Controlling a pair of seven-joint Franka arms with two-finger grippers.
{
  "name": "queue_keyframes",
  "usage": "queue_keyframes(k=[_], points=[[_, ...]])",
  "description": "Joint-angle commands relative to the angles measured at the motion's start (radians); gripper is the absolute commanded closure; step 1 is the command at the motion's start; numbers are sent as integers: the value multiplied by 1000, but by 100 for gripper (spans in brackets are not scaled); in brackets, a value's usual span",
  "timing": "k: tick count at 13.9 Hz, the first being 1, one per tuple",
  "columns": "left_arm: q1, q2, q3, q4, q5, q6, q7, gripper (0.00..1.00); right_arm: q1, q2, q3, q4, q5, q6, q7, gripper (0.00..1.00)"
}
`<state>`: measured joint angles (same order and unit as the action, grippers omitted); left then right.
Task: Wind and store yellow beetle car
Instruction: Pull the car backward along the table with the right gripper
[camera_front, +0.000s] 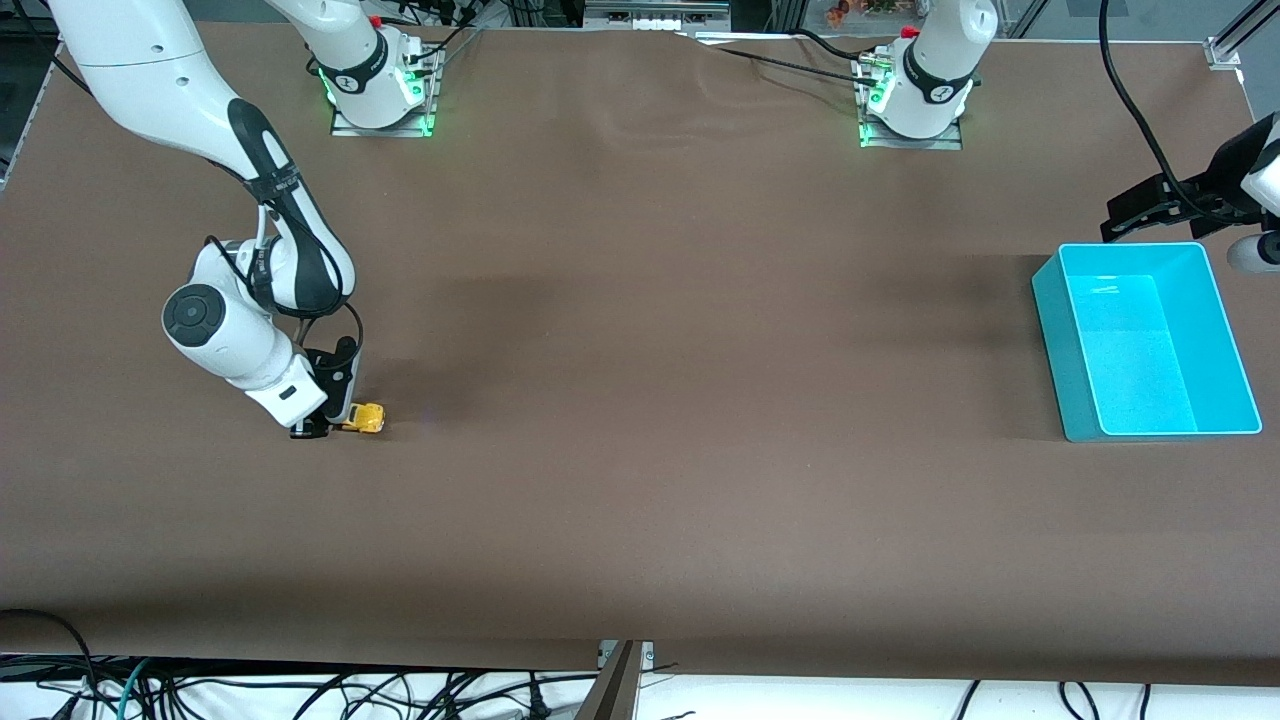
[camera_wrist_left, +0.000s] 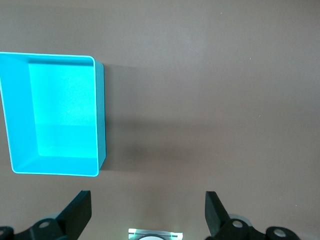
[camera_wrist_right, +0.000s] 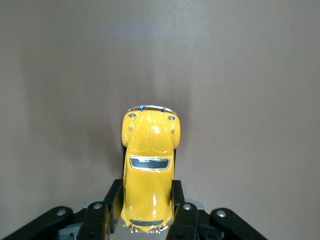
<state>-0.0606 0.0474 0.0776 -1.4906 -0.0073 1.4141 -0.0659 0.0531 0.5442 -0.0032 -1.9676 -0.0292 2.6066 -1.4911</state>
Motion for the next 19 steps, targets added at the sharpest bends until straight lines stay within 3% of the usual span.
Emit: queue_keyframes(k=[1,19], points=[[-4,11,1,30,27,-23,3,0,-38,-10,5,-33,-6,15,-56,68],[-4,11,1,30,27,-23,5,0,-173,20,9,-27,14,32,-276,68]])
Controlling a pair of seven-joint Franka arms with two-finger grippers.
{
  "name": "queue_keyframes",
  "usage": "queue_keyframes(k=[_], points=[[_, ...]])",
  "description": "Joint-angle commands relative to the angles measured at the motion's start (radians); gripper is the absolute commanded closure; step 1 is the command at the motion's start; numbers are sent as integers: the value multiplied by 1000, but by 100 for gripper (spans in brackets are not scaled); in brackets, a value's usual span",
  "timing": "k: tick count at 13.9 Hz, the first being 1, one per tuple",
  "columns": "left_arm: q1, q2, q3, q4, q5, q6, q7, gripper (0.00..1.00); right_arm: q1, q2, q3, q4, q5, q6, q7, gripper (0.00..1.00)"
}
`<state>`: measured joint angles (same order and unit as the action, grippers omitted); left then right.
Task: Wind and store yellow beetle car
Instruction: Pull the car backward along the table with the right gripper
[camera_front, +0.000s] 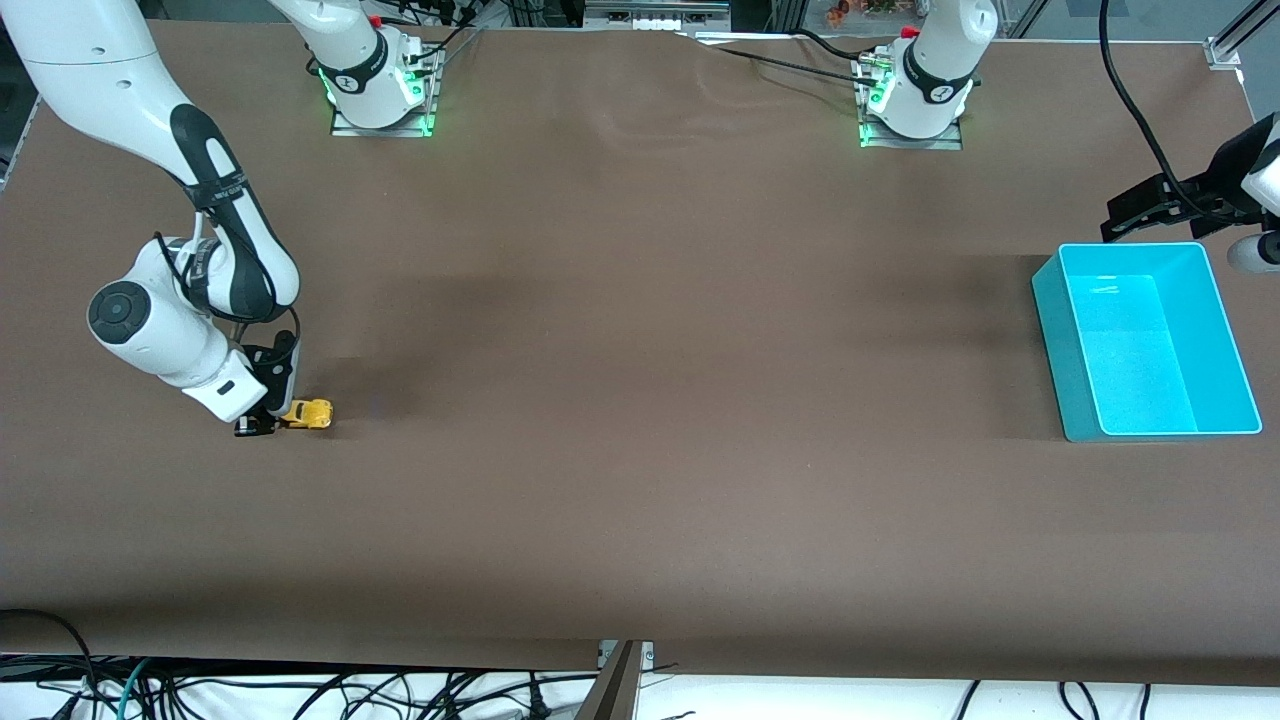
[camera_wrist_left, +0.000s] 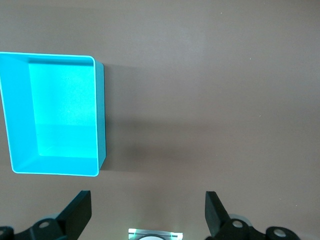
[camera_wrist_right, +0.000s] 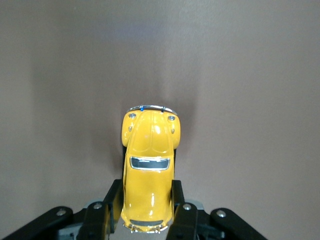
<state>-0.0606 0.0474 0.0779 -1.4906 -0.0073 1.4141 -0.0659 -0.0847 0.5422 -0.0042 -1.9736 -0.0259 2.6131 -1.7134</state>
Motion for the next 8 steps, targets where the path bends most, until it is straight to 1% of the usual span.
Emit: queue_keyframes(k=[1,8], points=[[-4,11,0,30,27,-23,3,0,-38,25,12,-21,14,25,-60,68],[-4,11,0,30,27,-23,5,0,-81,33,12,-7,55,25,-155,68]])
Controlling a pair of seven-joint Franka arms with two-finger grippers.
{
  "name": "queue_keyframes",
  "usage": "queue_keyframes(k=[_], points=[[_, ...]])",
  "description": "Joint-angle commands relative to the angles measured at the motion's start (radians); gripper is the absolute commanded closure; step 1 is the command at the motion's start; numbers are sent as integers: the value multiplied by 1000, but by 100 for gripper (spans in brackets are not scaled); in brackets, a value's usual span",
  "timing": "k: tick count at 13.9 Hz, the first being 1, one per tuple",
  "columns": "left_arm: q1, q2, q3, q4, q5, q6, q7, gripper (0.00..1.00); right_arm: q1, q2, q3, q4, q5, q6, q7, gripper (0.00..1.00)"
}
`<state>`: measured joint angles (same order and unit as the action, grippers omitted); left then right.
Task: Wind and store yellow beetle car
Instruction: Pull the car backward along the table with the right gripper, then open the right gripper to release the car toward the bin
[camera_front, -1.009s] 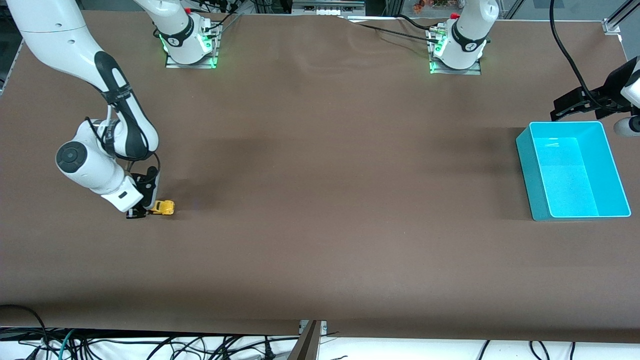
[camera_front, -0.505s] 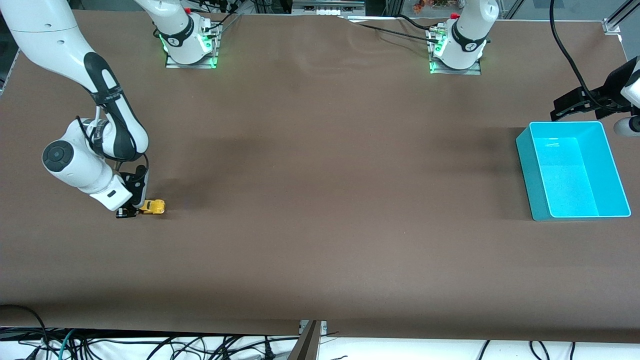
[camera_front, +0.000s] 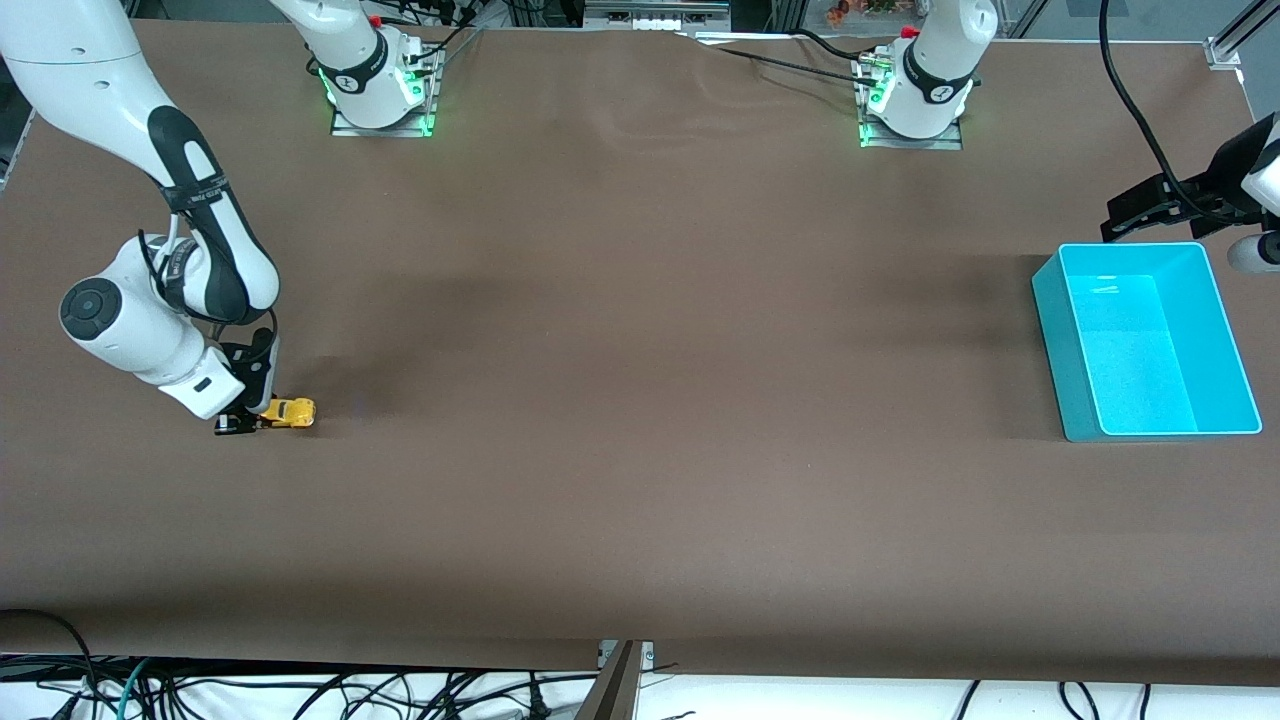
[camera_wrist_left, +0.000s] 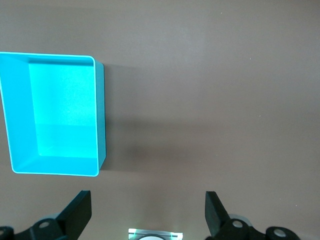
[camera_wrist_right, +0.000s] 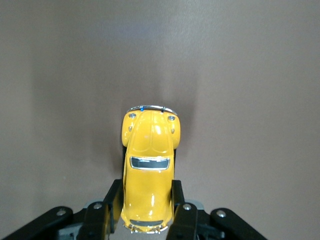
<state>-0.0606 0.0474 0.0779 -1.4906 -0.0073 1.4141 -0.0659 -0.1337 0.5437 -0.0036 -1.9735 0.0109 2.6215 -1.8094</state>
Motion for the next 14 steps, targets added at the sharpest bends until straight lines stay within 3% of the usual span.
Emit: queue_keyframes(k=[1,5,6,7,8,11,14], points=[[-4,11,0,30,27,-23,5,0,-37,32,11,-7,18,17,-65,68],[-4,11,-1,30,27,-23,5,0,-56,39,13,-4,20,17,-82,67],[-4,11,-1,30,27,-23,5,0,-57,41,13,5,26,15,-80,51],[-4,11,0,30,27,-23,5,0,-55,41,14,8,62,14,-79,5],[-4,11,0,30,27,-23,3,0,-55,38,14,10,95,9,-82,1],[-4,11,-1,30,27,-23,5,0,-52,4,34,34,100,-29,-82,1],[-4,11,-1,30,27,-23,3,0,-49,-2,48,168,100,-203,-80,1]])
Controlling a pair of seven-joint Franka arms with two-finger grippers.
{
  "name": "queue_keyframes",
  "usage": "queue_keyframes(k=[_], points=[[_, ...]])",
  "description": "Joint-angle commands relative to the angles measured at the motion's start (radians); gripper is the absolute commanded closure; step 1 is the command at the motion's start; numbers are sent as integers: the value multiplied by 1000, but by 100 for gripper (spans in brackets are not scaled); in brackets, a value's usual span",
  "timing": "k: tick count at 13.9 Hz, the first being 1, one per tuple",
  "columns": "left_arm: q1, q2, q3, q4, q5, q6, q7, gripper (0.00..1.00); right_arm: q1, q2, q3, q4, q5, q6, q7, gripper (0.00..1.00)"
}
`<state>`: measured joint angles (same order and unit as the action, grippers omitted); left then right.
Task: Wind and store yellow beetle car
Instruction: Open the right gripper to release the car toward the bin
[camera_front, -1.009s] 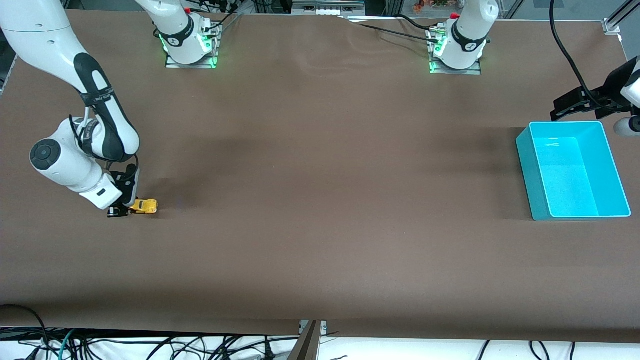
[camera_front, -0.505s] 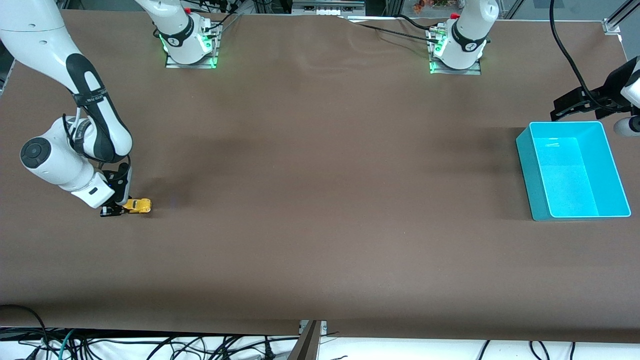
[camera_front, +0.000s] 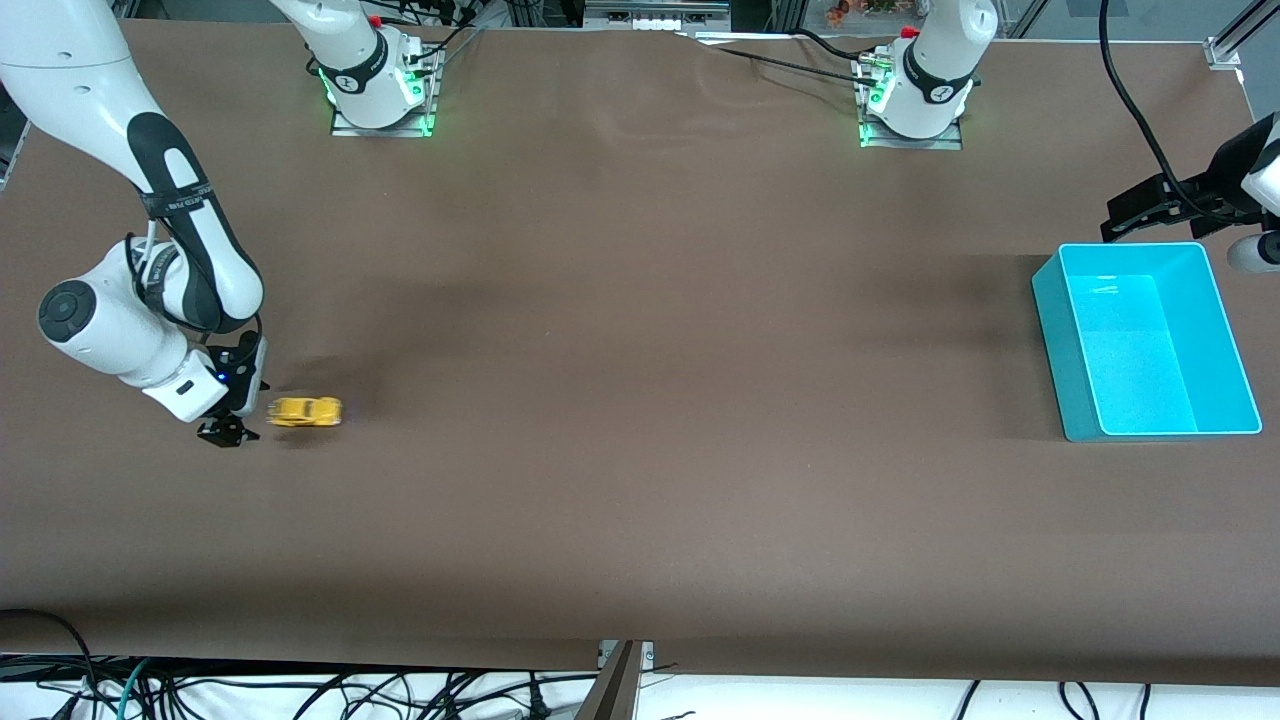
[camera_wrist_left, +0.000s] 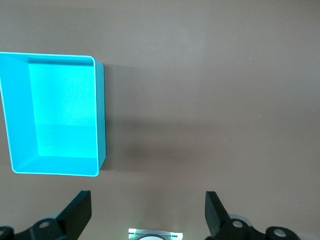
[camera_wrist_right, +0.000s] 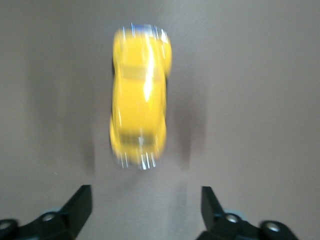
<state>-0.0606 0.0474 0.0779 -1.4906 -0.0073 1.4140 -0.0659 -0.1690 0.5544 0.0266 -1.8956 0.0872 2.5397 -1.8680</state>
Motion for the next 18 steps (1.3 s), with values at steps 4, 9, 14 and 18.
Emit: queue_keyframes(k=[4,9,14,18], points=[[-5,11,-1,30,27,-23,3,0,-12,-16,18,142,26,-164,-10,1],[-4,11,-1,30,27,-23,5,0,-1,-21,21,280,103,-346,310,1],[-4,11,0,30,27,-23,5,0,55,-77,19,395,85,-585,761,1],[-5,11,0,30,27,-23,3,0,88,-177,19,397,56,-734,1131,1]])
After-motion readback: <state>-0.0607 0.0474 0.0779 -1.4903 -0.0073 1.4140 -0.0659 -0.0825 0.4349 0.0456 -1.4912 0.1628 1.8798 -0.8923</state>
